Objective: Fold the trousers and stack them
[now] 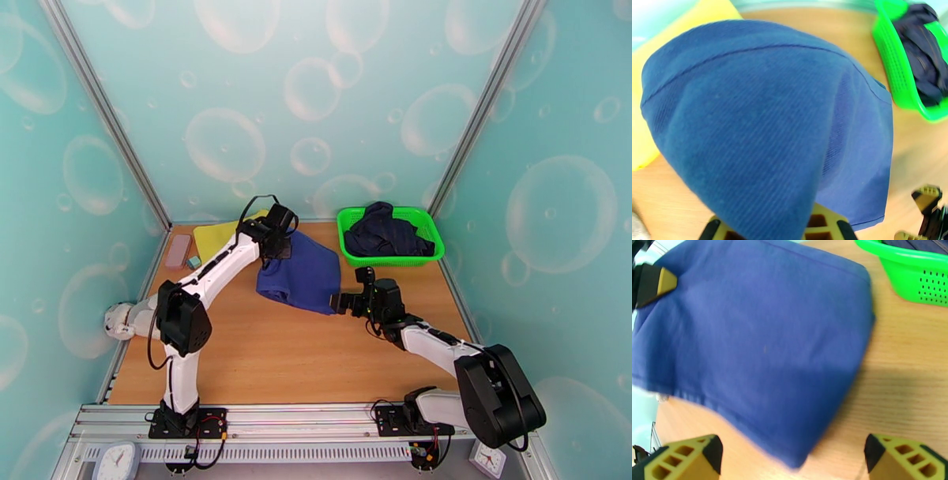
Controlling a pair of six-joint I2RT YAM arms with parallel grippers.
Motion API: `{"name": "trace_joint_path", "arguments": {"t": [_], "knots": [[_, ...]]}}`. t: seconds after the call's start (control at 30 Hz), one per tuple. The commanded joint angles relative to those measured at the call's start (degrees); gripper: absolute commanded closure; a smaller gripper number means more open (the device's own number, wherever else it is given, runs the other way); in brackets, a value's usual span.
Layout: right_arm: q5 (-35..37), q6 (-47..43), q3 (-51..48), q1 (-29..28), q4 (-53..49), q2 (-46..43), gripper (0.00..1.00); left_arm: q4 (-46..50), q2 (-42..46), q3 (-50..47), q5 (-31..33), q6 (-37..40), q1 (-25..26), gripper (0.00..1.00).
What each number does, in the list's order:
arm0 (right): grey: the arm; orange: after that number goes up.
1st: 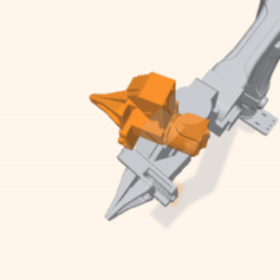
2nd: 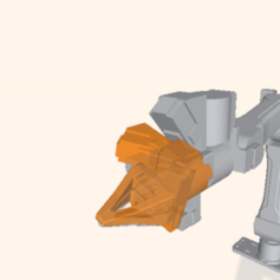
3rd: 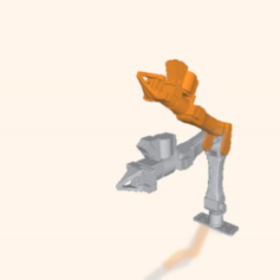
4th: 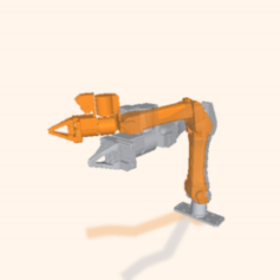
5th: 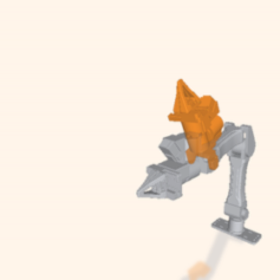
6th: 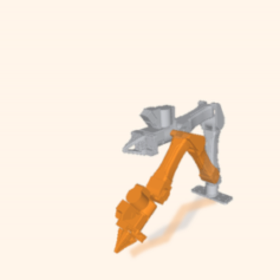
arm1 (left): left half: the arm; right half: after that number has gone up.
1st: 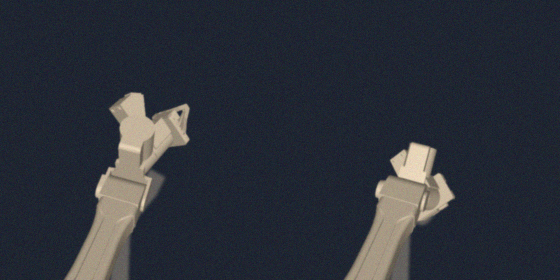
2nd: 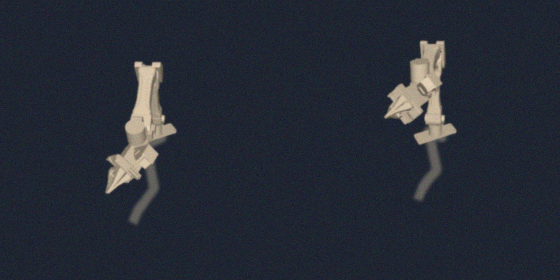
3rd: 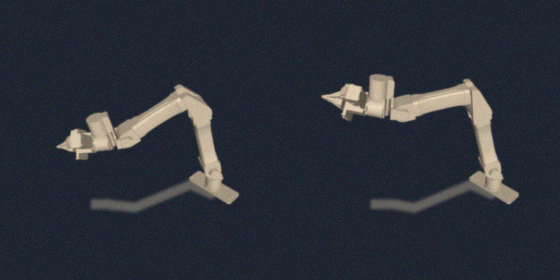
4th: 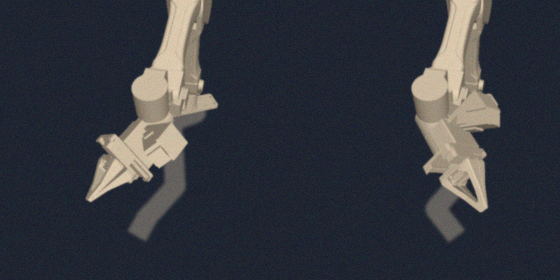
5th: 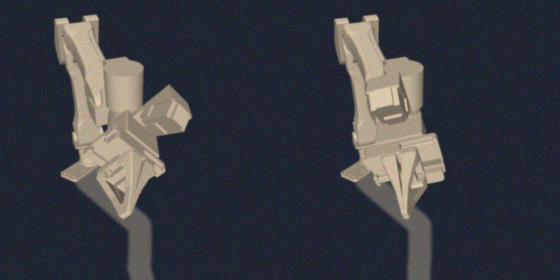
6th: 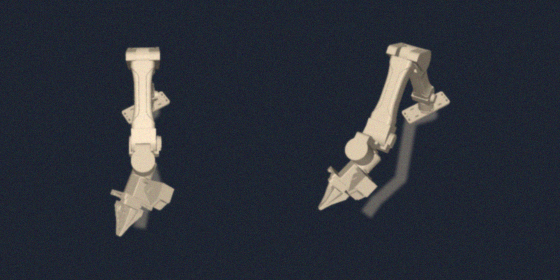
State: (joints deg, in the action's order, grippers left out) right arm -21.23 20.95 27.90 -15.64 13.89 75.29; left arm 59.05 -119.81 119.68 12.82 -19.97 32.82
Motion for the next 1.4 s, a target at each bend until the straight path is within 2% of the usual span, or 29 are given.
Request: {"name": "trace_joint_path", "arguments": {"t": [0.0, 0.13, 0.17, 0.2, 0.23, 0.33, 0.43, 0.57, 0.77, 1.0, 1.37], "knots": [[-1.50, 1.45, -0.47, -0.01, 1.34, 0.15, 0.01, 7.15, -4.64, 12.24, 1.71, -1.24, -1.18, 1.00], [-1.03, 1.09, -0.65, 0.11, 1.29, -0.02, 0.01, 16.26, -17.38, 39.56, 1.18, 0.61, -3.02, 1.00], [-0.92, 1.02, -0.65, 0.32, 1.19, 0.09, 0.01, 19.02, -21.99, 48.88, -0.46, 0.48, -4.18, 1.00], [-0.91, 1.01, -0.57, 0.50, 1.15, 0.17, 0.01, 19.62, -24.47, 52.62, -2.89, -0.01, -5.55, 1.00], [-1.07, 1.11, -0.63, 0.61, 1.30, 0.34, 0.01, 17.07, -23.70, 50.44, -5.32, -0.34, -6.89, 1.00], [-1.52, 1.59, -0.59, 0.70, 2.21, 0.74, 0.01, 13.33, -24.93, 52.95, -4.09, -0.17, -8.28, 1.00], [-2.28, 1.90, -0.34, 0.61, 2.81, 1.89, 0.01, 7.96, -24.80, 53.33, -5.55, 0.34, -8.41, 1.00], [-3.00, 2.16, 0.40, 0.22, 2.81, 3.51, 0.01, 2.20, -23.83, 53.38, -4.24, -0.16, -8.39, 1.00], [-2.78, 2.09, 0.92, -0.21, 2.47, 4.01, 0.01, -3.16, -23.30, 53.33, -4.66, 0.48, -8.69, 1.00], [-3.07, 2.05, 1.36, -0.52, 2.39, 5.25, 0.01, -3.37, -22.10, 53.30, -5.00, -0.76, -9.90, 1.00], [-3.12, 1.38, 2.56, -1.06, 1.58, 7.89, 0.01, 5.46, -21.92, 53.38, -3.46, 1.54, -15.36, 1.00]]}}
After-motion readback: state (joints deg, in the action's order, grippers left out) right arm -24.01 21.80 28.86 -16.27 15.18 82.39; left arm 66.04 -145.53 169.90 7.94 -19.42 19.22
